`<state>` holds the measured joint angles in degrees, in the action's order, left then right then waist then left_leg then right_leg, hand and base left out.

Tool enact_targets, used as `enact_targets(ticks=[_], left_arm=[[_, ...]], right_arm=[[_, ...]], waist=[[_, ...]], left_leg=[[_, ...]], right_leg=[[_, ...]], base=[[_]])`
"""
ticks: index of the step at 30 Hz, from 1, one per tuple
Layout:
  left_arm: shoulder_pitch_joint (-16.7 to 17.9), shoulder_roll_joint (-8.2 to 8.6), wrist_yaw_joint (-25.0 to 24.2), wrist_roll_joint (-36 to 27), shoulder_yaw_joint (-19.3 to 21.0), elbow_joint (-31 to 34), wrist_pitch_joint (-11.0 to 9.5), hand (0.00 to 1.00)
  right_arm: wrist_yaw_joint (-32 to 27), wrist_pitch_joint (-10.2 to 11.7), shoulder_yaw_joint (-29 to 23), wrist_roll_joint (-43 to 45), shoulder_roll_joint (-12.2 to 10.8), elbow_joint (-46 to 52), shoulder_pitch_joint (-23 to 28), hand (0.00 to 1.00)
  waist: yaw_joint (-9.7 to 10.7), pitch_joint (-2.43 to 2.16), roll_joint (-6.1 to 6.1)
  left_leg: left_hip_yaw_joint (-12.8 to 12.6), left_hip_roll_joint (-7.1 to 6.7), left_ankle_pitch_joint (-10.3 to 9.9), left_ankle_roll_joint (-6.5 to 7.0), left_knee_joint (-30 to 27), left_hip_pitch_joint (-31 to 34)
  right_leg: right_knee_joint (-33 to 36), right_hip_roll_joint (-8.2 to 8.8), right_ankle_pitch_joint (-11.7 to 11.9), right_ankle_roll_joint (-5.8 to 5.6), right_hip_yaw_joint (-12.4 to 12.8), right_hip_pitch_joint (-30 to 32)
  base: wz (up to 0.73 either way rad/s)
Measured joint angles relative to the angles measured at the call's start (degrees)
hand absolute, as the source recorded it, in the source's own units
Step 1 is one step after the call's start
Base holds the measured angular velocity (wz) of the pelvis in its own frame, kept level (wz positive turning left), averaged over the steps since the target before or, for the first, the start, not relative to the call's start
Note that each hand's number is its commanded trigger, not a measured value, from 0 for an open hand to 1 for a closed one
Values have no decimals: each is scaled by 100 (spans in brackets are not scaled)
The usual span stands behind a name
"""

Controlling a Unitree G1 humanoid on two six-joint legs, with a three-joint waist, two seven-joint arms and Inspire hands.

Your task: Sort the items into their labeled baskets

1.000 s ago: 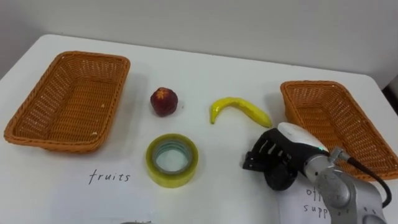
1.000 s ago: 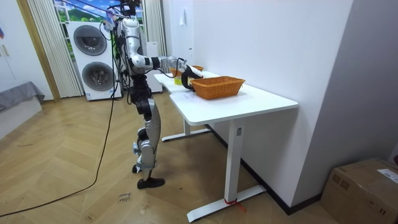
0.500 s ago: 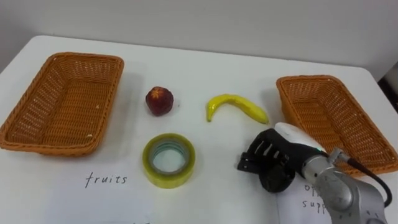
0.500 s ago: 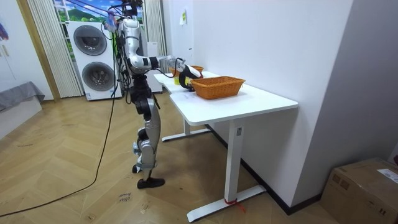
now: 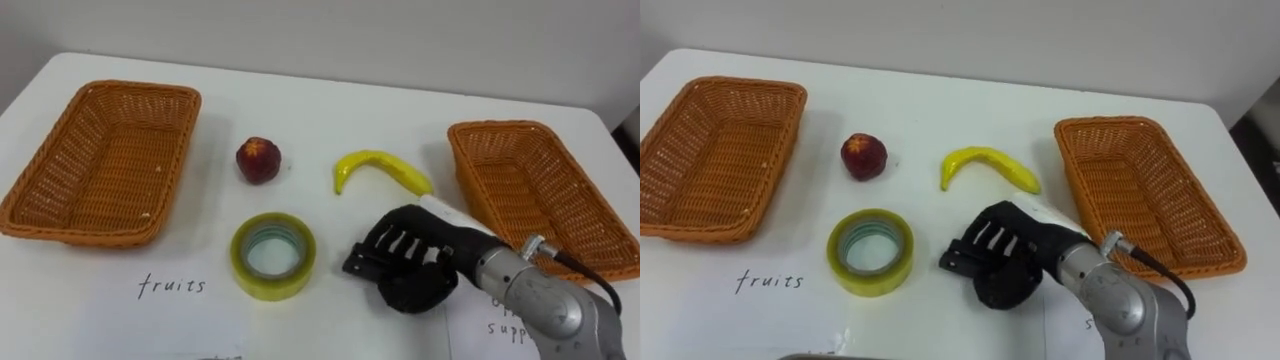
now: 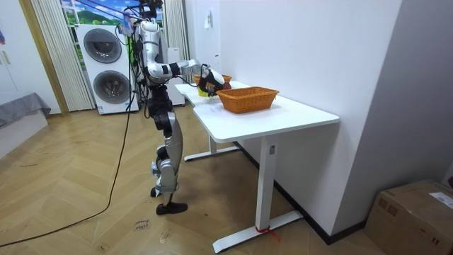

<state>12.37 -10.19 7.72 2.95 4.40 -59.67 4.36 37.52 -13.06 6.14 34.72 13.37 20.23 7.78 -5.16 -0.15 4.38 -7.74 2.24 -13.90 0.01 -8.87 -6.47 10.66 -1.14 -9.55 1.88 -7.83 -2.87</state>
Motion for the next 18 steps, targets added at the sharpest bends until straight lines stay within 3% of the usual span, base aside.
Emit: enact_targets(ticks=[18], left_arm=[[43, 8, -129, -108, 133, -155, -83, 0]], right_arm=[[-1102, 311, -752, -869, -9, 293, -28, 100]], waist=[[110, 17, 52]], left_leg=[[-24, 3, 0, -1, -70, 43]], right_leg=[[-73, -2, 1, 1, -2, -17]], base=[[0]])
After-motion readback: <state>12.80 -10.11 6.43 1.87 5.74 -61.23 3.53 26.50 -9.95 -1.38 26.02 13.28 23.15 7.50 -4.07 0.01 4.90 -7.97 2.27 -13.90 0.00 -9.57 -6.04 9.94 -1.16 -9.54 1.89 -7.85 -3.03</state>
